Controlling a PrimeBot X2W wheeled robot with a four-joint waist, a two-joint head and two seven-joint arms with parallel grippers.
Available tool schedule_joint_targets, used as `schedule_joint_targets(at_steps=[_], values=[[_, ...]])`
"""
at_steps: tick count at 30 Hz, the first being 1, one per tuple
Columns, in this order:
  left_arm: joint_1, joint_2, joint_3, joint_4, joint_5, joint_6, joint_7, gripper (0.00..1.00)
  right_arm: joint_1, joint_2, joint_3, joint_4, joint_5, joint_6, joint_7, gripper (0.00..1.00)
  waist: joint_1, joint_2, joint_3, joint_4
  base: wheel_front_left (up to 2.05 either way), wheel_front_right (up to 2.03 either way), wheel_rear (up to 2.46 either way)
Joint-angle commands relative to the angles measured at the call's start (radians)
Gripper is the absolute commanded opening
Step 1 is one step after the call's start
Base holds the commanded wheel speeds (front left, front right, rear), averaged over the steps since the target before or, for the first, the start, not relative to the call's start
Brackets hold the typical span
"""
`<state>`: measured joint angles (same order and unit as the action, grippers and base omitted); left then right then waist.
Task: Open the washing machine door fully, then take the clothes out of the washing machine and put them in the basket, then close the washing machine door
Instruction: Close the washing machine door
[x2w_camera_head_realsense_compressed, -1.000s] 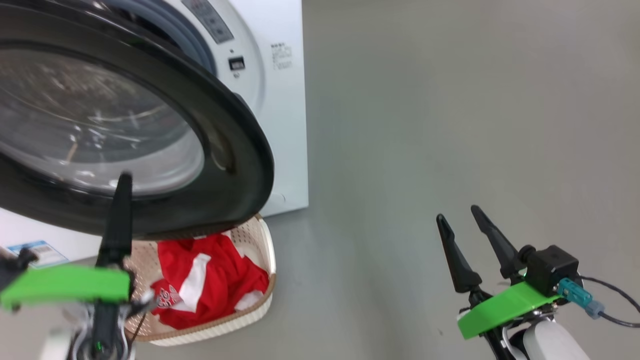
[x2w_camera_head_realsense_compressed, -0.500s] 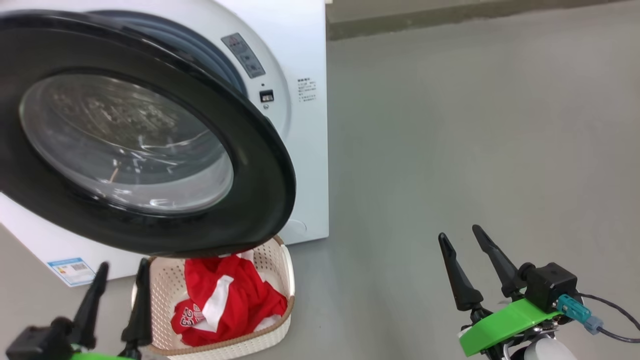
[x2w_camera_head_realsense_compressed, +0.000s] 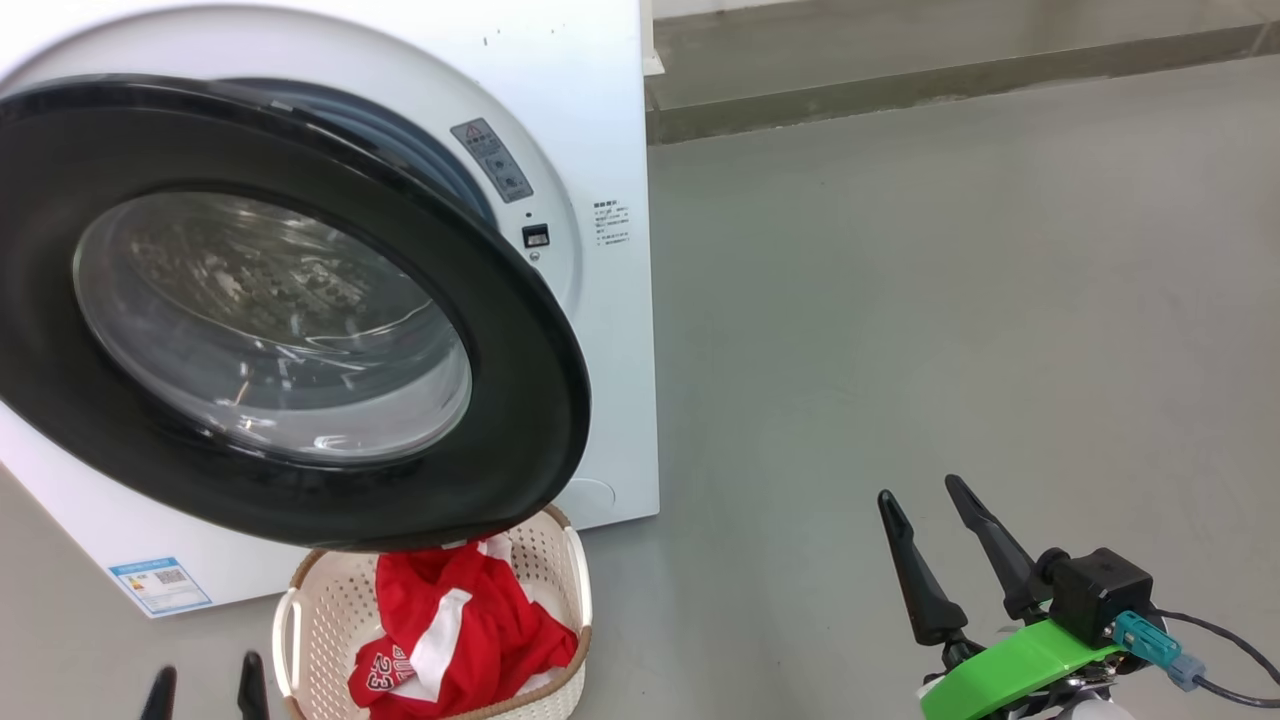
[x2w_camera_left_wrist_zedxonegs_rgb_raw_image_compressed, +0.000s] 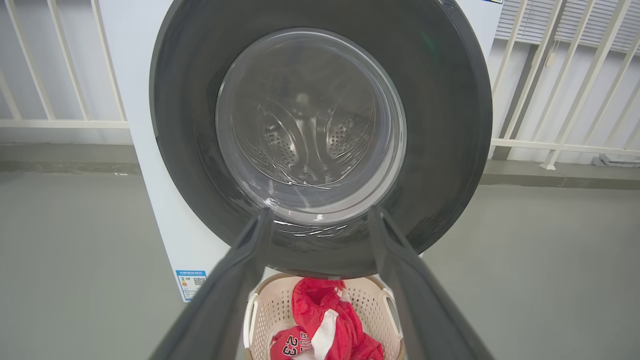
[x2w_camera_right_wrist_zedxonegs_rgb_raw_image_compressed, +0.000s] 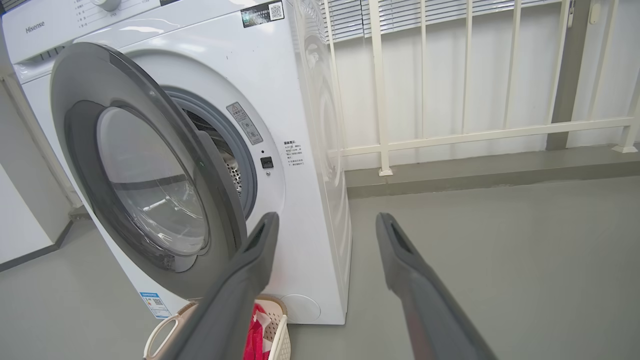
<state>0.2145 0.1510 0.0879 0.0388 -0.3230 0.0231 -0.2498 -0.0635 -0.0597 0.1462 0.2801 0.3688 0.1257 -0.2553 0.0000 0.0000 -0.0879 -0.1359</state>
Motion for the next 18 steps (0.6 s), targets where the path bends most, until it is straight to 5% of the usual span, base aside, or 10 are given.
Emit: schedule_joint_targets(at_steps=[1,18], values=[[-0.018,-0.002,0.049,-0.022,0.016,-0.016,-0.012,1.00,-0.015,-0.001,0.019,-0.027,0.000,0.005,-0.006,1.00,0.0000,0.0000,-0.003,-0.001,0.00,0.00,0.00],[-0.025,-0.082,0.167,0.018,0.105,-0.120,-0.012,1.00,-0.007,0.005,0.030,-0.032,0.011,0.005,-0.006,1.00,0.0000,0.0000,-0.004,0.008,0.00,0.00,0.00]])
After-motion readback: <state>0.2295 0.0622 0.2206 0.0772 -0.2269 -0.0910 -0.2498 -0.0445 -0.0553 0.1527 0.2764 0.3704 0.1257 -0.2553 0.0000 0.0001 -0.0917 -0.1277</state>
